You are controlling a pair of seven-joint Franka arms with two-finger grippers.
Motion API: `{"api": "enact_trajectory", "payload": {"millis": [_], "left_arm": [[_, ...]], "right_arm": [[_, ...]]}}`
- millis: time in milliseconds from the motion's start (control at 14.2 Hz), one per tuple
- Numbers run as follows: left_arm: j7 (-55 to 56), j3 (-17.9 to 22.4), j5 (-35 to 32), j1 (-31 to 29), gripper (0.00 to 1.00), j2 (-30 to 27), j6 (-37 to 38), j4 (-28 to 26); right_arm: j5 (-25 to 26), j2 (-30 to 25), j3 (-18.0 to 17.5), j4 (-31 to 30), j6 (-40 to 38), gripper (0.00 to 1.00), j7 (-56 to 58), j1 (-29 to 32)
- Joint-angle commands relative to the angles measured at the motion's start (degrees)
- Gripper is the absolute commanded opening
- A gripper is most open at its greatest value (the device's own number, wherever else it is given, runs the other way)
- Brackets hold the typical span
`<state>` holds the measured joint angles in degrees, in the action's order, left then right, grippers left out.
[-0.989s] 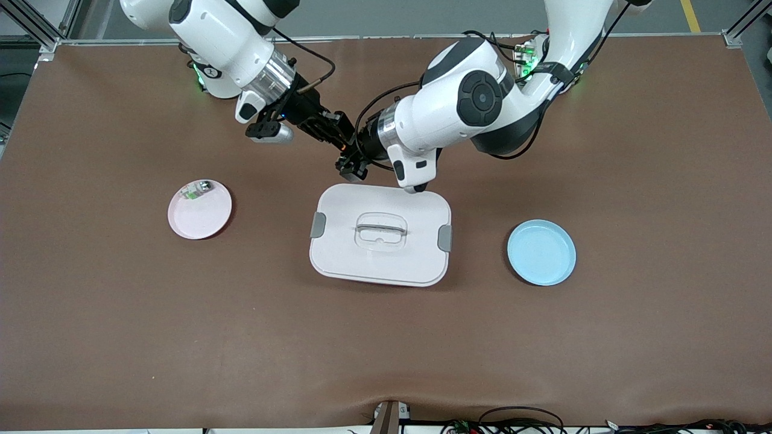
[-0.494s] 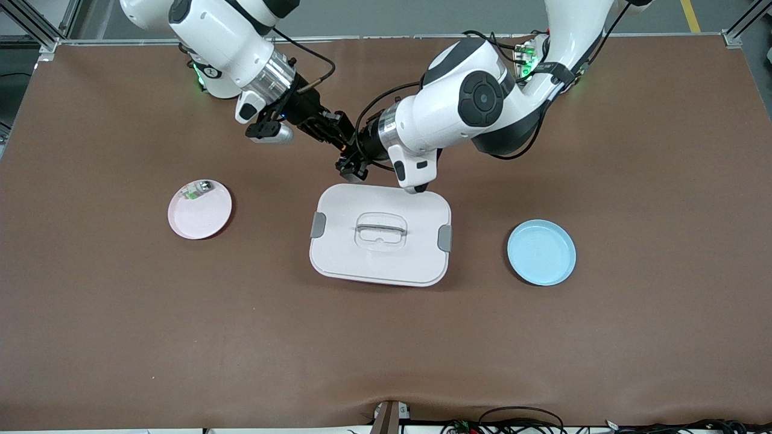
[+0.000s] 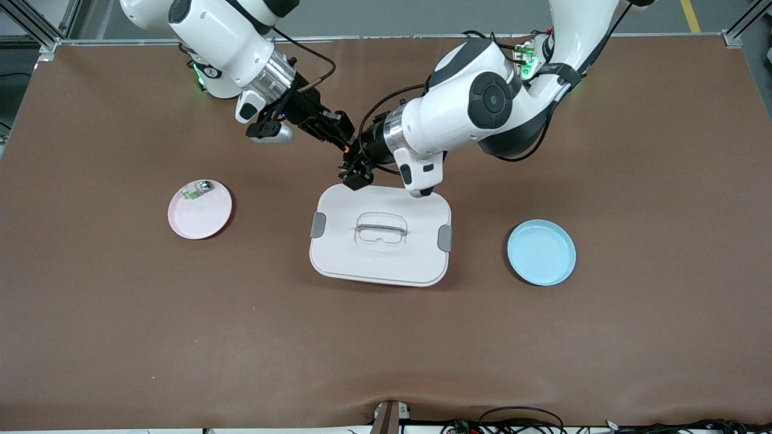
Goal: Transfer orange switch to right arm and place
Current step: 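Open the left gripper and pull both grippers apart, then carry the switch with the right gripper over the pink plate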
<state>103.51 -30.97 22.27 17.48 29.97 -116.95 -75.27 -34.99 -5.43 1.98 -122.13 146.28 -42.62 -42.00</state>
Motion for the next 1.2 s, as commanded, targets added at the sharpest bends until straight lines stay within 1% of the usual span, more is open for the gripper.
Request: {"api": "enact_trajectory", "payload": {"millis": [0,71,283,353,424,636,706,848,918,989,1130], "left_arm": [[-0.2,0.0,0.2,-1.5,1.0,-0.4,1.1,1.8],[-0.2,0.1,0.0,-1.8,1.0,-0.9,1.4,1.8],[-2.3,0.4,-0.3,-4.7,1.0,-2.2,3.3,1.8],[-4.1,0.7,-0.7,-6.3,1.0,-3.2,4.1,1.7],[-5.6,0.7,-1.9,-7.7,1.0,-3.6,5.1,1.7],[-12.9,0.6,-7.9,-11.8,1.0,-4.8,8.9,1.7],[-15.9,0.6,-9.8,-13.2,1.0,-5.3,10.1,1.7],[-23.1,0.6,-13.0,-15.9,1.0,-5.6,12.6,1.7],[-26.6,0.7,-15.0,-16.9,1.0,-5.7,13.7,1.7],[-30.3,0.7,-17.8,-18.3,1.0,-5.7,14.5,1.6],[-38.7,0.6,-23.0,-20.9,1.0,-6.1,16.4,1.6]], "right_arm": [[-0.4,0.3,0.7,2.6,-4.1,0.0,-0.3,0.2],[0.4,0.2,0.7,3.0,-5.9,0.0,0.3,0.6],[2.7,-0.2,0.8,3.5,-11.8,0.0,7.4,2.4],[4.7,-0.5,0.8,3.5,-14.2,0.0,9.6,3.2],[8.2,-0.7,0.8,4.3,-17.5,0.0,12.4,4.2],[21.9,-0.5,0.7,10.0,-33.6,0.0,22.4,7.0],[25.9,-0.6,0.7,11.3,-37.7,0.0,26.6,8.0],[32.0,-0.7,0.8,13.0,-43.4,0.0,37.3,10.3],[35.0,-0.8,0.8,13.1,-44.8,0.0,44.6,11.8],[36.9,-1.2,0.8,13.1,-45.1,0.0,52.2,13.9],[37.5,-1.5,0.8,13.0,-45.0,0.0,68.0,19.0]]}}
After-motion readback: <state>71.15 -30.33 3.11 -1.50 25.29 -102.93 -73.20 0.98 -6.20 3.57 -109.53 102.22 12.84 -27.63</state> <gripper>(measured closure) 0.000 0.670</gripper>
